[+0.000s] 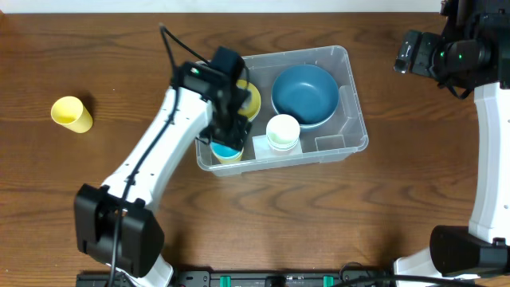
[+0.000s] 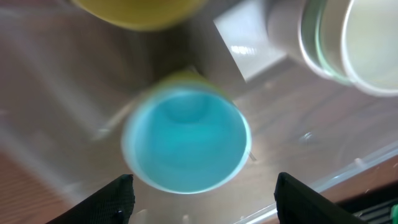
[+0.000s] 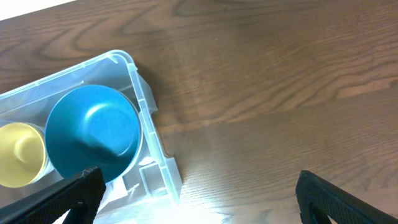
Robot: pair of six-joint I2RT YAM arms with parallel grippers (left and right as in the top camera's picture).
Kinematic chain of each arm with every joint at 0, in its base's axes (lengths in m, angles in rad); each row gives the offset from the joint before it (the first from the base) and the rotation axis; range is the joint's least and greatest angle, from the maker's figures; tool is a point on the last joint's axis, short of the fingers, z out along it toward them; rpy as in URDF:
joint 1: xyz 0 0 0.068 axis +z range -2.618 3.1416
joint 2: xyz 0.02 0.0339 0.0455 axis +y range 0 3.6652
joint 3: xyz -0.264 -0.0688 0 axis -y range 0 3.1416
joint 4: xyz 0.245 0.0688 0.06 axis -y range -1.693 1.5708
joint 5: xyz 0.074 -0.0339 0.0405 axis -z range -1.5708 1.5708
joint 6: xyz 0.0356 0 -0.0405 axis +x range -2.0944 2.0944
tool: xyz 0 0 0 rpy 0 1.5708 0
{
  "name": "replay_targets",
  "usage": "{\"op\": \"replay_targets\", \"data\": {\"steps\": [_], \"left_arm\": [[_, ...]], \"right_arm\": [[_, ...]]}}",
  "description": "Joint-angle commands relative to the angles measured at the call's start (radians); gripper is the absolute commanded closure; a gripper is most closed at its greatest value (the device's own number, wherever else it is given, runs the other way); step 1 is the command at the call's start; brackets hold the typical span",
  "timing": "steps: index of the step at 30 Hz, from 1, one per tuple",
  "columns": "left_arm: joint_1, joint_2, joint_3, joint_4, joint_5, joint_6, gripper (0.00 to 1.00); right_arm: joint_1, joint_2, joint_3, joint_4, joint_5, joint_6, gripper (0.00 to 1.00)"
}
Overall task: Pack container
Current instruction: 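Carry the light blue cup into the bin onto the yellow cup and release, then move the left gripper back and grasp the last yellow cup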
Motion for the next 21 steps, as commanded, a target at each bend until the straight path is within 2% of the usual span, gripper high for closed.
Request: {"op": "replay_targets", "data": {"steps": [1, 5, 8, 11, 16, 21], "left_arm": [[0.059, -0.061, 0.116, -0.015, -0.023, -0.013, 0.27], [0.151, -0.117, 0.196, -0.009, -0.100, -0.047, 0.27], [0.256, -0.150, 0.216, 0.029, -0.208, -0.085, 0.18], [0.382, -0.146, 0.214, 0.078, -0.261, -0.093, 0.17], [0.563, -0.092, 0.213, 0.168, -0.262, -0.118, 0.16], [0.672, 0.000, 0.213, 0.219, -0.262, -0.117, 0.16]], "right_arm": [[-0.005, -0.007, 0.000, -0.001, 0.000, 0.015, 0.01], [-0.005, -0.007, 0.000, -0.001, 0.000, 0.015, 0.01], [-0.005, -0.007, 0.000, -0.001, 0.000, 0.016, 0.01], [-0.005, -0.007, 0.000, -0.001, 0.000, 0.015, 0.01], [-0.005, -0.007, 0.000, -0.001, 0.000, 0.016, 0.01], [-0.005, -0.007, 0.000, -0.001, 0.000, 0.016, 0.01]]}}
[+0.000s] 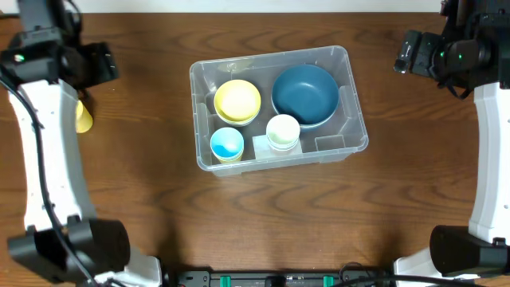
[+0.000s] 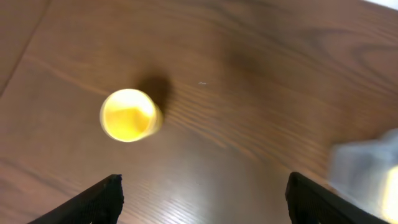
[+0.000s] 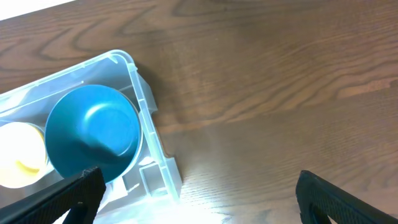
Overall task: Pack container
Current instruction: 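Move the left gripper back and grasp the last yellow cup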
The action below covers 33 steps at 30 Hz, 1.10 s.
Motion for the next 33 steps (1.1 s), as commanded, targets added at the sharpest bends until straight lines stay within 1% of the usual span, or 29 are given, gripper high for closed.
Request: {"op": "replay_targets", "data": {"steps": [1, 4, 6, 8, 15, 19, 23, 31, 33], "left_arm": [[0.061, 0.079, -0.001, 0.016, -0.022, -0.011, 0.16], [0.099, 0.144, -0.001, 0.031, -0.022, -0.010, 0.16], [0.119, 0.196, -0.001, 0.038, -0.021, 0.011, 0.16], [0.129, 0.241, -0.001, 0.043, -0.014, 0.036, 0.16], [0.136, 0.370, -0.001, 0.092, -0.013, 0.057, 0.16], [0.136, 0.414, -0.001, 0.124, -0.013, 0.058, 0.17], [0.137, 0.447, -0.001, 0.155, -0.014, 0.090, 0.17], [0.136, 0.504, -0.003, 0.170, -0.014, 0.095, 0.18], [0.136, 0.521, -0.004, 0.169, -0.014, 0.095, 0.24]], "right_arm": [[-0.005, -0.007, 0.000, -0.001, 0.000, 0.016, 0.01], [-0.005, -0.007, 0.000, -0.001, 0.000, 0.015, 0.01], [-0.005, -0.007, 0.000, -0.001, 0.000, 0.015, 0.01], [-0.005, -0.007, 0.000, -0.001, 0.000, 0.015, 0.01], [-0.005, -0.007, 0.000, -0.001, 0.000, 0.016, 0.01], [-0.005, -0.007, 0.000, -0.001, 0.000, 0.016, 0.01], [-0.005, -0.007, 0.000, -0.001, 0.000, 0.016, 0.01], [-0.005, -0.007, 0.000, -0.001, 0.000, 0.015, 0.01], [-0.005, -0.007, 0.000, -0.001, 0.000, 0.016, 0.01]]}}
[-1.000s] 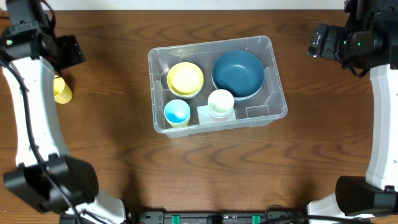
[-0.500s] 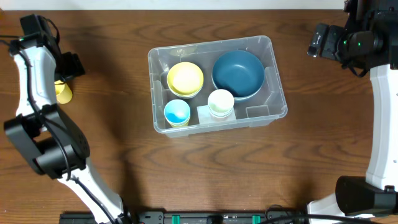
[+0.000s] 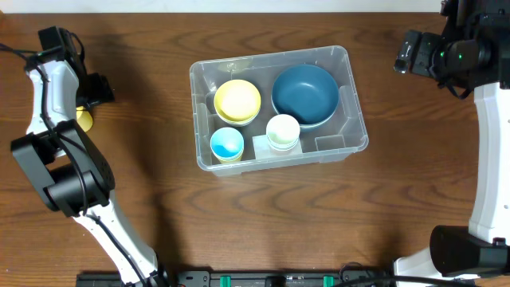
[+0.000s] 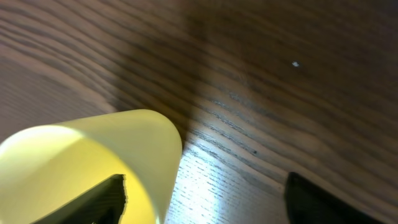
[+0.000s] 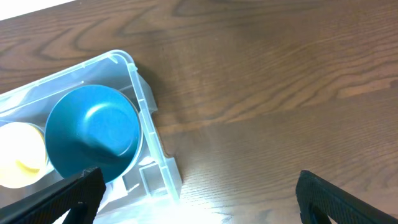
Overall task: Pack container
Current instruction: 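Move the left gripper back and grasp the last yellow cup, then carry the yellow cup over the bin and lower it onto the blue cup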
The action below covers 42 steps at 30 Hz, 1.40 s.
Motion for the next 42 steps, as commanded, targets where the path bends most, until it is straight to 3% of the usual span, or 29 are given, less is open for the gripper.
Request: {"op": "replay_targets", "data": {"steps": [1, 12, 22, 29, 36, 42], "left_arm": [[0.003, 0.044, -0.004, 0.000, -0.004, 0.016, 0.29], [0.002, 0.065, -0.015, -0.025, -0.004, 0.000, 0.94], [-0.003, 0.023, 0.005, -0.127, 0.119, -0.030, 0.94], [-0.068, -0.150, 0.008, -0.151, 0.185, -0.030, 0.94], [-0.200, -0.373, 0.008, -0.159, 0.233, -0.038, 0.94], [-0.406, -0.503, 0.008, -0.195, 0.232, -0.037, 0.94]], "right_arm": [[-0.005, -0.007, 0.000, -0.001, 0.000, 0.016, 0.01], [-0.005, -0.007, 0.000, -0.001, 0.000, 0.015, 0.01], [-0.005, -0.007, 0.000, -0.001, 0.000, 0.016, 0.01], [-0.005, -0.007, 0.000, -0.001, 0.000, 0.015, 0.01], [-0.005, -0.007, 0.000, -0.001, 0.000, 0.016, 0.01], [-0.005, -0.007, 0.000, -0.001, 0.000, 0.016, 0.01]]}}
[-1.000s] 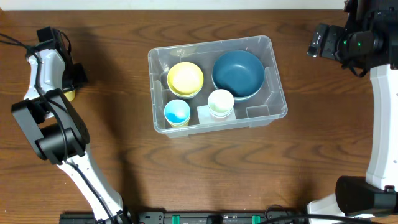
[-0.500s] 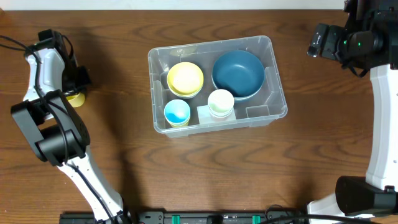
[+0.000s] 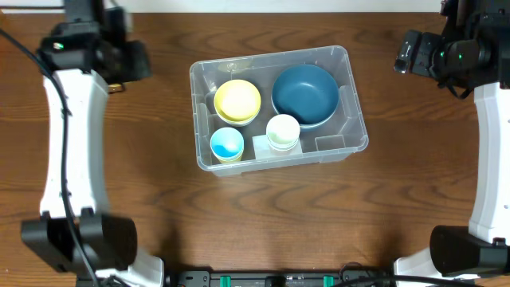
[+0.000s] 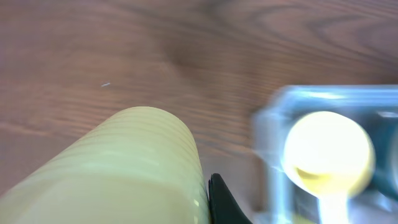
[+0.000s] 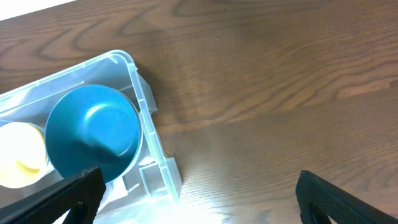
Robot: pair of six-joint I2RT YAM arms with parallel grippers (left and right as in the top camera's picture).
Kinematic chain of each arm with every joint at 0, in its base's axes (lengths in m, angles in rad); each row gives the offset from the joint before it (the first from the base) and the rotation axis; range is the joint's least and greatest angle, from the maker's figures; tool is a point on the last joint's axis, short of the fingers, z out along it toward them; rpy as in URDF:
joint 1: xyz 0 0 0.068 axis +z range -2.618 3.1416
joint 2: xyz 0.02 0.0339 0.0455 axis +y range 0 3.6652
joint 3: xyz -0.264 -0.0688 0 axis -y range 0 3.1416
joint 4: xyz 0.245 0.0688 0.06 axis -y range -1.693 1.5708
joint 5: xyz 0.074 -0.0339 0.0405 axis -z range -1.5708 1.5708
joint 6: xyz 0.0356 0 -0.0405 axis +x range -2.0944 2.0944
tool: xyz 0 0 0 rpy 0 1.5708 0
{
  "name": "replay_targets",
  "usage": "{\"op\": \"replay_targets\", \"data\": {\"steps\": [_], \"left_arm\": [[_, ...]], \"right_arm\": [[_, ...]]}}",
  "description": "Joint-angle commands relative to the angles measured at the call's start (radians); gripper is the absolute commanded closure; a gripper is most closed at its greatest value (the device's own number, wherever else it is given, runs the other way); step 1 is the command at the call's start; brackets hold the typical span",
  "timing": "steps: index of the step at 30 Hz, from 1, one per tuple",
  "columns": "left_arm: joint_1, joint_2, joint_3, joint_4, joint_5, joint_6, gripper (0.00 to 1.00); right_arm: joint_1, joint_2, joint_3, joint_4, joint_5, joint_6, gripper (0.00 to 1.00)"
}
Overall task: Pack container
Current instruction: 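Carry the yellow cup over the bin and lower it onto the blue cup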
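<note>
A pale yellow cup (image 4: 118,174) fills the lower left of the left wrist view, and my left gripper (image 3: 118,80) is shut on it. One black finger (image 4: 217,199) presses against its side, while the other is hidden behind it. The gripper hangs left of the clear plastic container (image 3: 351,104), whose corner (image 4: 267,124) shows at the right of the left wrist view. The container holds a yellow bowl (image 3: 237,101), a blue bowl (image 3: 304,94), a blue cup (image 3: 226,144) and a white cup (image 3: 282,131). My right gripper (image 5: 199,199) is open, high up to the right of the container.
The container sits on a brown wooden table (image 3: 263,215). My left arm (image 3: 72,151) runs down the left side of the table and my right arm (image 3: 490,151) down the right edge.
My left gripper was open around the yellow cup lying at the table's far left. Now it is shut on the cup, raised and further right, near the container. The right arm has not moved.
My left gripper stood open over the blue cup inside the container. Then it was above the yellow cup at the far left of the table, then down around it. Now it holds that cup beside the container's left end.
</note>
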Motion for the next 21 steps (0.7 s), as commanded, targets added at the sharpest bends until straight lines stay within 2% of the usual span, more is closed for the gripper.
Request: {"op": "replay_targets", "data": {"steps": [1, 10, 21], "left_arm": [[-0.137, -0.045, 0.008, -0.036, 0.017, -0.006, 0.94], [-0.385, -0.014, -0.019, -0.190, 0.014, 0.004, 0.94], [-0.483, -0.010, -0.232, -0.180, 0.014, 0.004, 0.94]], "right_arm": [[-0.005, -0.007, 0.000, -0.001, 0.000, 0.016, 0.01], [-0.005, -0.007, 0.000, -0.001, 0.000, 0.016, 0.01], [-0.005, -0.007, 0.000, -0.001, 0.000, 0.016, 0.01]]}}
